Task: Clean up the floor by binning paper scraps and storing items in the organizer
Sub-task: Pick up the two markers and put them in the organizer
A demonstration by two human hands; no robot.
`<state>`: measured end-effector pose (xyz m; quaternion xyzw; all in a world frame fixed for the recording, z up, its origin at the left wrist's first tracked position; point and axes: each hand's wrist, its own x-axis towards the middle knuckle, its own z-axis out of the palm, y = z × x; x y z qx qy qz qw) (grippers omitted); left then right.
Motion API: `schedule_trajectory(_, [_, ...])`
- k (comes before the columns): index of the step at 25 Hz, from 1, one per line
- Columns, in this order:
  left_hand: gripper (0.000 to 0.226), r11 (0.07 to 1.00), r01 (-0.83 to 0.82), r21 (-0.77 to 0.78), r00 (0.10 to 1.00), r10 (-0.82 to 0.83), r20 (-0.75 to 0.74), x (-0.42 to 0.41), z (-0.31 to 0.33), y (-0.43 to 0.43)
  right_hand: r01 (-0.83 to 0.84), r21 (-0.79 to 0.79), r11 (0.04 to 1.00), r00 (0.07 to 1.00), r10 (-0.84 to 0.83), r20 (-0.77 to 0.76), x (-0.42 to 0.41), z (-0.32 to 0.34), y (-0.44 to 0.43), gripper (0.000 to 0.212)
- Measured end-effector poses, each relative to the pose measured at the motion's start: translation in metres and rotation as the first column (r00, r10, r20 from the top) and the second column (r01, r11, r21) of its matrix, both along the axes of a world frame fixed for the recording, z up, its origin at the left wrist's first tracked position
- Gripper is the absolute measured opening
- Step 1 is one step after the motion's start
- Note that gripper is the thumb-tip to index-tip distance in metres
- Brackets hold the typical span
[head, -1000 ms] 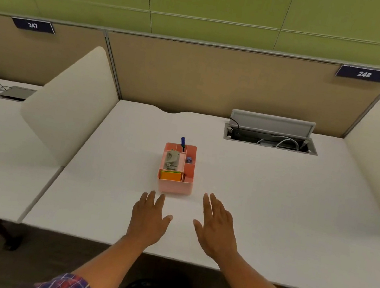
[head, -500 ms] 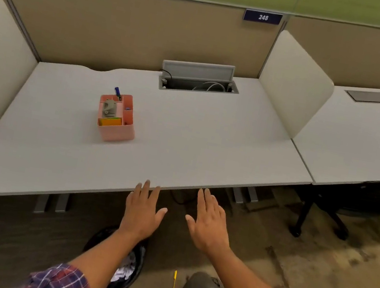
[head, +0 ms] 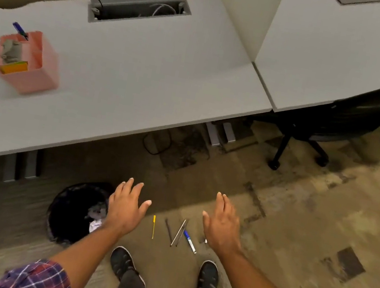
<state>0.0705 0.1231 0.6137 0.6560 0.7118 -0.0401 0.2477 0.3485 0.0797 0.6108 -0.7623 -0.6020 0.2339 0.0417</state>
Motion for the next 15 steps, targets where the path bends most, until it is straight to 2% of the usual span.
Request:
schedule_trajectory(4, [0.062, 0.994, -0.102, -0.043, 0.994, 0.103, 0.032, 0.060, -0.042, -0.017, 0.024, -0.096, 0.995, 0.998, -0.030, -0.061, 0.063, -0.055, -0.022, 0.066])
schedule_trajectory(7, [0.053, 0.989, -0.116, -0.094, 0.992, 0.120, 0.038, 0.092, -0.100, -0.033, 0.079, -0.192, 0.978, 0.991, -0.098, -0.092, 0.094, -0.117, -0.035, 0.044])
schedule_trajectory(9, [0.055, 0.987, -0.099, -0.124, 0.994, 0.104, 0.038, 0.104, -0.160, -0.043, 0.089, -0.265, 0.960, 0.989, -0.117, -0.090, 0.105, -0.167, -0.039, 0.036])
schedule_trajectory(11, [0.061, 0.981, -0.085, -0.173, 0.995, 0.093, 0.038, 0.114, -0.235, -0.052, 0.131, -0.312, 0.941, 0.979, -0.172, -0.110, 0.112, -0.232, -0.041, 0.039])
schedule_trajectory(15, [0.048, 0.958, -0.117, -0.261, 0.987, 0.142, 0.080, 0.131, -0.363, -0.067, 0.170, -0.370, 0.913, 0.963, -0.234, -0.135, 0.111, -0.360, -0.052, 0.050])
